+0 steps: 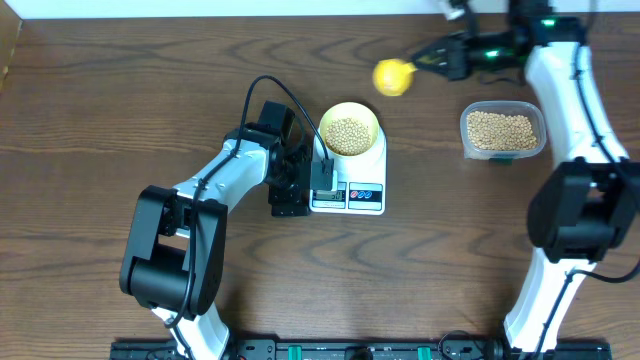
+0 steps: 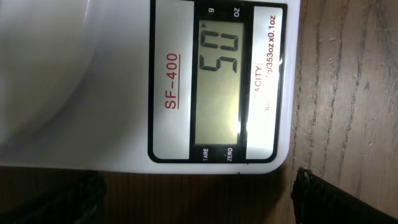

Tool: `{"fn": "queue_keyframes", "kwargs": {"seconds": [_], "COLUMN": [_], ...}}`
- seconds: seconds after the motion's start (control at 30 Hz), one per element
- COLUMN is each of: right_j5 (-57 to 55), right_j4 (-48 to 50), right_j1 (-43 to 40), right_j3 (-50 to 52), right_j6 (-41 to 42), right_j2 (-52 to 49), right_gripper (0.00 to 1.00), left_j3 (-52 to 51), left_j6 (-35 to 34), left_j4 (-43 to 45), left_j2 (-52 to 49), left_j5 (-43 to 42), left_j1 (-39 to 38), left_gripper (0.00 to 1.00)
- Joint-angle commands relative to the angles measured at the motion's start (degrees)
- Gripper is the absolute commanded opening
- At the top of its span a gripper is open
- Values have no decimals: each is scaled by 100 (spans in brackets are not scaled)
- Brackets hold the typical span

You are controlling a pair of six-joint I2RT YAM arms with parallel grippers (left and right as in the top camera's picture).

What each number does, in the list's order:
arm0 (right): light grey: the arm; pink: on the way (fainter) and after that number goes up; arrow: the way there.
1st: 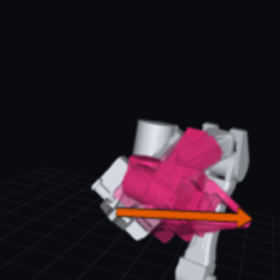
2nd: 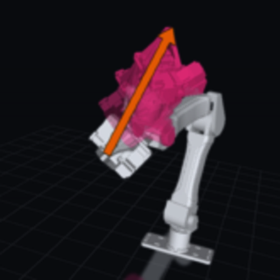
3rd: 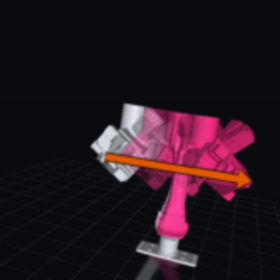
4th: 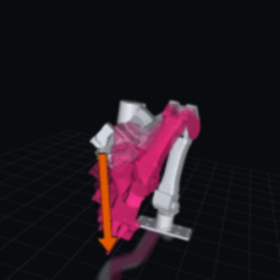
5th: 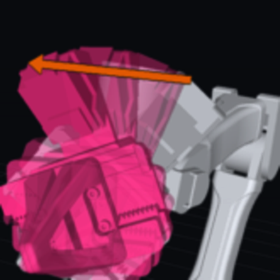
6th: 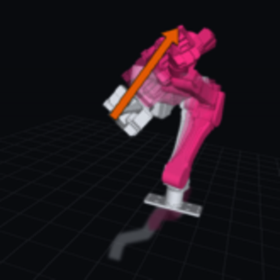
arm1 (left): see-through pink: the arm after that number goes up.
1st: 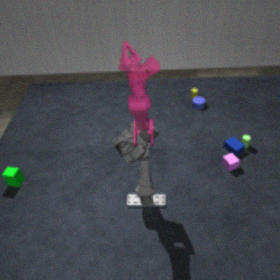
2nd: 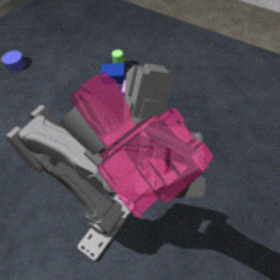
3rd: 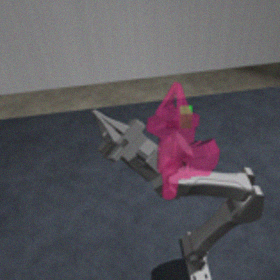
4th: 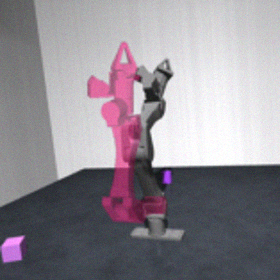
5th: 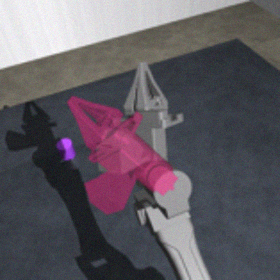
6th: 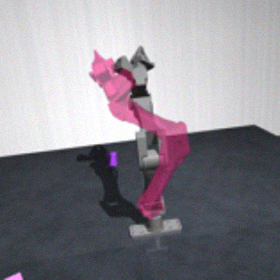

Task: Scoop item into bowl and weigh 50g on scale
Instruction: 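Carry the scoop with the right gripper back to the container, then lower the scoop into the container and release it with the right gripper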

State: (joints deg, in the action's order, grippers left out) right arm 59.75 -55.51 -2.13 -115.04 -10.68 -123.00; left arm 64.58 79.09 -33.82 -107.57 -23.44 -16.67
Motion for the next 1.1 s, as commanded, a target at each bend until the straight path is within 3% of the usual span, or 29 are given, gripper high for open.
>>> {"fn": "queue_keyframes", "kwargs": {"seconds": [0.0,0.27,0.67,1.07], "right_j5": [-271,-2203,-5106,-5379], "right_j4": [-186,-988,-1377,-1198], "right_j1": [-474,-1025,-619,-452], "right_j3": [-122,-122,-105,55], "right_j6": [1058,1150,1147,1084], "right_j2": [-11,-11,-13,-184], "right_gripper": [1,1,1,1], "left_j3": [-72,-72,-72,-72], "left_j6": [-50,-50,-50,-48], "left_j4": [-11,-11,-11,-11], "left_j2": [-35,-35,-35,-35], "left_j5": [13,13,13,13], "left_j1": [4,4,4,4], "left_gripper": [98,97,97,98]}}
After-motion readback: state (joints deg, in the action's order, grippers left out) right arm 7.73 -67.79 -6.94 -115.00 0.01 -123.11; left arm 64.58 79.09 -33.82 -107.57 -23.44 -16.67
